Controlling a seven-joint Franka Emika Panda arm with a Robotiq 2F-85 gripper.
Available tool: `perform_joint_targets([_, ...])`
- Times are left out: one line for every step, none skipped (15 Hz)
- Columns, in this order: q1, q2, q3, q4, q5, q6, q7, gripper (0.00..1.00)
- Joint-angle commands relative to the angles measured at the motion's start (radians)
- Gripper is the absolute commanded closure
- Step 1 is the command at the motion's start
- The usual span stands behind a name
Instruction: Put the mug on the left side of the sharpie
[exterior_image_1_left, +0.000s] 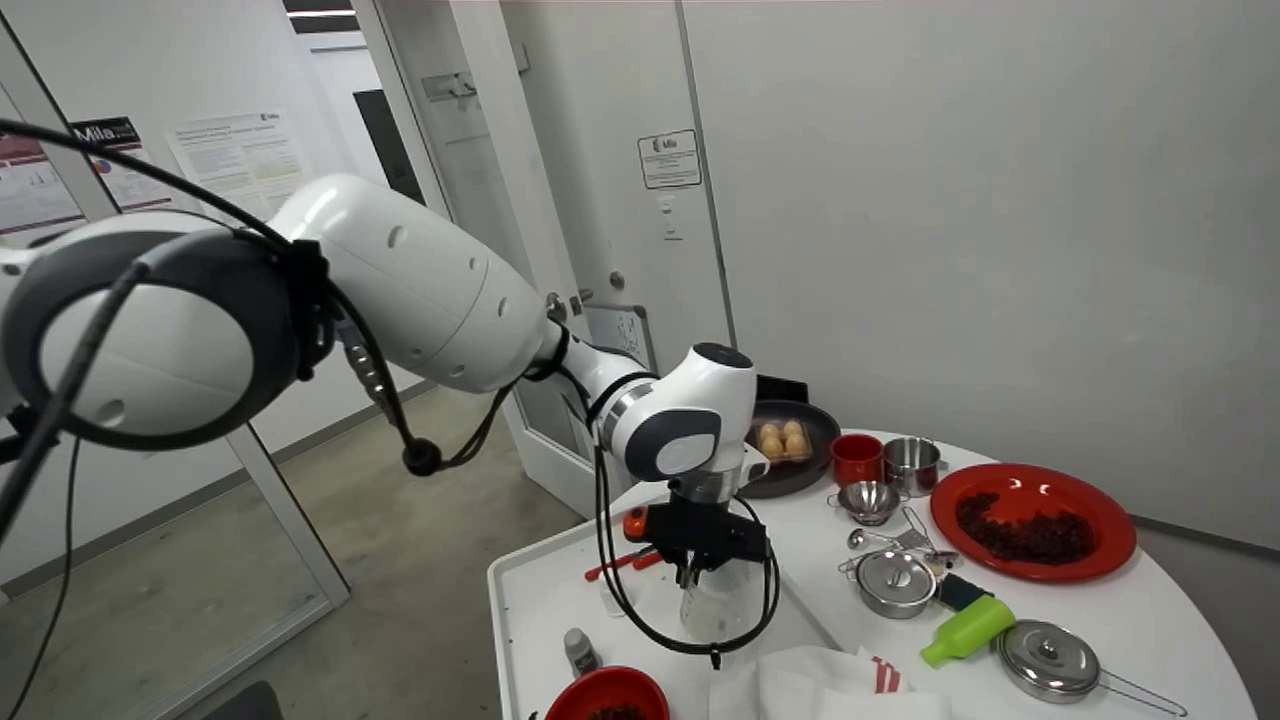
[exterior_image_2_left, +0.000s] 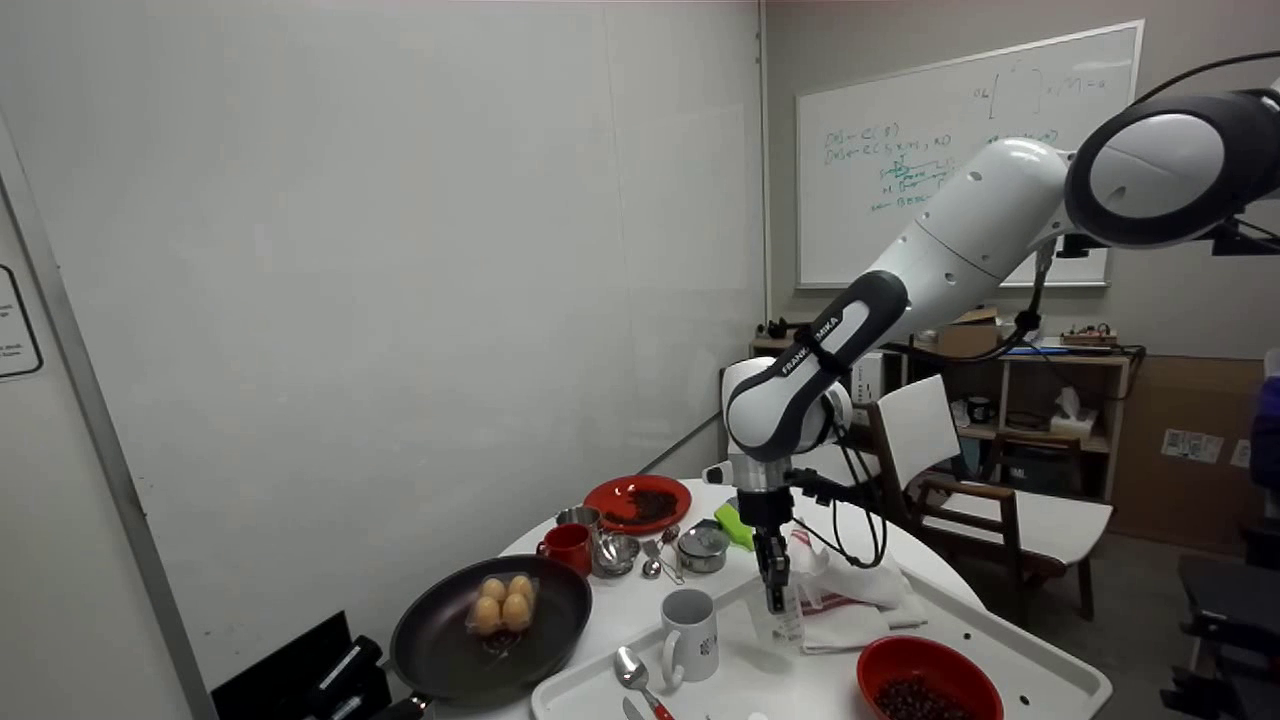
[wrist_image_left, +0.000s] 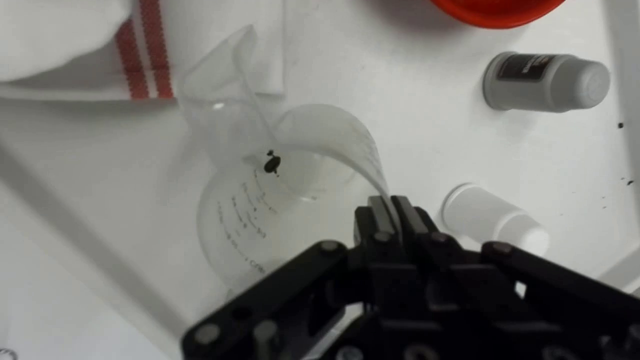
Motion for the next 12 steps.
perform_joint_targets([0.096,-0.071,-0.072,-0.093,-0.080,0.145,0.171,0.92])
perform_joint_targets([0.121,-0.077,-0.092,-0.106,-0.108,0.183,0.223,0.92])
perform_joint_targets([0.147,-0.075,-0.110,-0.113,-0.138,0.225,0.277,0.93])
perform_joint_targets([0.175,-0.075,-0.133,-0.121,-0.173,0.253,0.341,0.92])
perform_joint_targets([0.204,-0.077,-0.158,-0.132,-0.208,0.278,0.409,0.93])
perform_joint_targets([0.234,-0.077,-0.184,-0.139,-0.247,0.292,0.478,0.92])
perform_joint_targets([0.267,-0.077,-0.215,-0.145,-0.282,0.291,0.550,0.92])
perform_joint_targets([0.299,-0.079,-0.245,-0.149,-0.315,0.275,0.617,0.92])
perform_joint_targets([0.306,-0.084,-0.244,-0.152,-0.330,0.235,0.642,0.92])
perform_joint_targets([0.308,-0.093,-0.236,-0.161,-0.339,0.210,0.654,0.92])
perform_joint_targets([0.299,-0.106,-0.216,-0.174,-0.338,0.191,0.644,0.93])
perform_joint_targets([0.288,-0.118,-0.193,-0.186,-0.333,0.176,0.626,0.92])
